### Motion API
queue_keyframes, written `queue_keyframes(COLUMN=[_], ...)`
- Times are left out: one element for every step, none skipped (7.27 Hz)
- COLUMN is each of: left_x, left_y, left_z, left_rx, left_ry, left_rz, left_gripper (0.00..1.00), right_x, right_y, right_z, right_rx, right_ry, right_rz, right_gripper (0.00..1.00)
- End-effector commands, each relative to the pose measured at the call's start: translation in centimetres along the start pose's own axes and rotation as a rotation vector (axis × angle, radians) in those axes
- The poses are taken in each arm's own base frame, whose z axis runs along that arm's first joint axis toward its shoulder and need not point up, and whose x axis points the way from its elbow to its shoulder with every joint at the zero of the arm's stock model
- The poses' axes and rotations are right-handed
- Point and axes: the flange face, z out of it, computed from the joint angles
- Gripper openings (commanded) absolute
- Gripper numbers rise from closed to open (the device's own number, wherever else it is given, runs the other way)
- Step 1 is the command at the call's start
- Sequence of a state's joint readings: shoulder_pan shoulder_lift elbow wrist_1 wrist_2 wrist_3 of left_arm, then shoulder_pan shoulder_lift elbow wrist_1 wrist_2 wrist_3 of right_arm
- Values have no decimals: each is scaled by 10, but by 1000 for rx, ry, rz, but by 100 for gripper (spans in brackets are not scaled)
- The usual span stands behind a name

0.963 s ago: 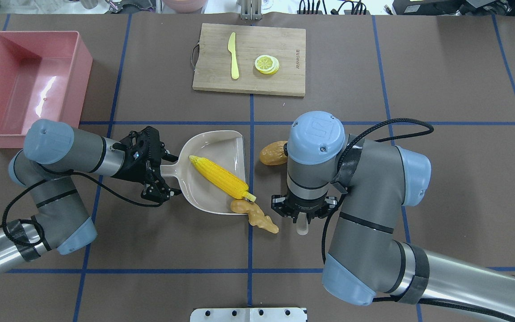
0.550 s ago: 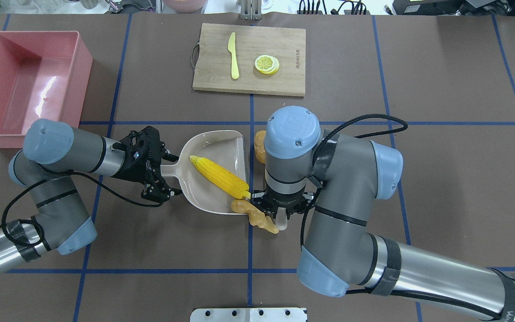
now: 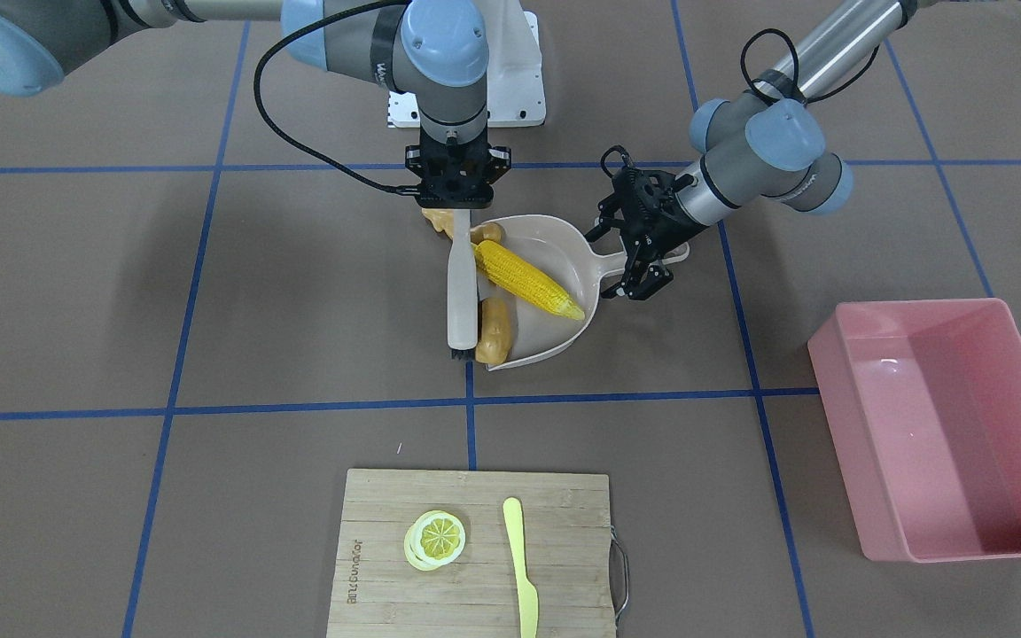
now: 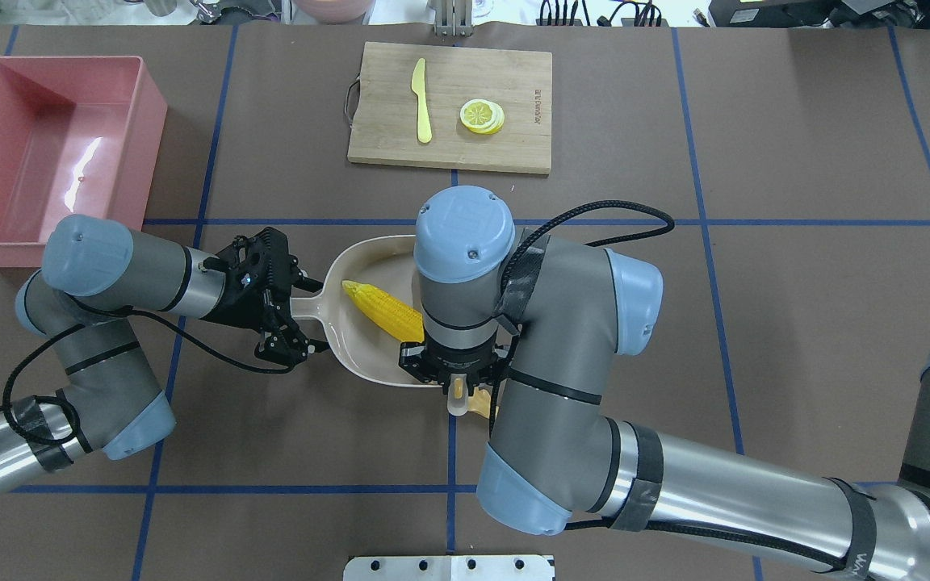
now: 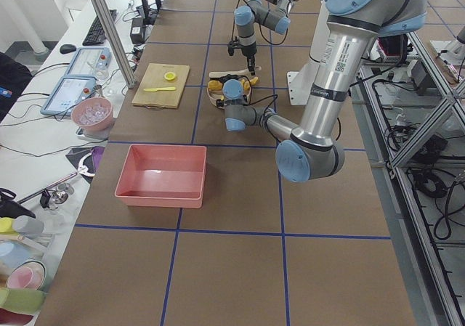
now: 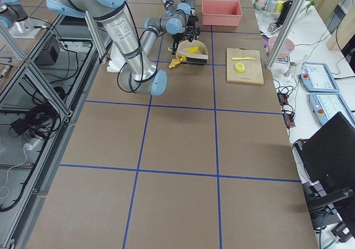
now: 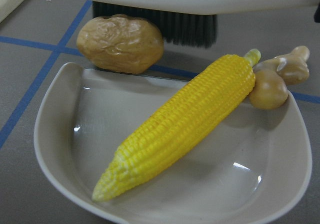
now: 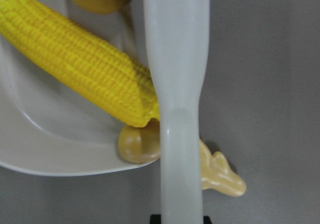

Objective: Sweep and dump trash into bin
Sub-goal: 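Sweep the potato into the dustpan with the brush in the right gripper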

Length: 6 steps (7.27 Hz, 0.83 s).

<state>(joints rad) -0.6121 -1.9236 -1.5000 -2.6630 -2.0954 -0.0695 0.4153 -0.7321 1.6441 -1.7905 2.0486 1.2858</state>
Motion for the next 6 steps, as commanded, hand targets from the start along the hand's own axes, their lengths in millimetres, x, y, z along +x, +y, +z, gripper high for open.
queue_keyframes(left_x=[0, 0, 0, 0, 0, 0], left_y=[1, 1, 1, 0, 0, 0], left_z=[0, 0, 0, 0, 0, 0], left_rx=[-1, -2, -2, -1, -1, 0], left_ry=[0, 0, 0, 0, 0, 0], left_rz=[0, -2, -2, -2, -2, 1], left_gripper=[97, 97, 97, 97, 97, 97], right_x=[-65, -80, -81, -69, -55, -29], right_y=[5, 4, 5, -6, -14, -14], right_z=[5, 0, -8, -19, -36, -48], right_rx=[-15, -17, -18, -29, -26, -27], right_ry=[-4, -13, -23, -28, -8, 24], right_rz=[-7, -12, -14, -6, -6, -19], right_gripper=[0, 0, 0, 0, 0, 0])
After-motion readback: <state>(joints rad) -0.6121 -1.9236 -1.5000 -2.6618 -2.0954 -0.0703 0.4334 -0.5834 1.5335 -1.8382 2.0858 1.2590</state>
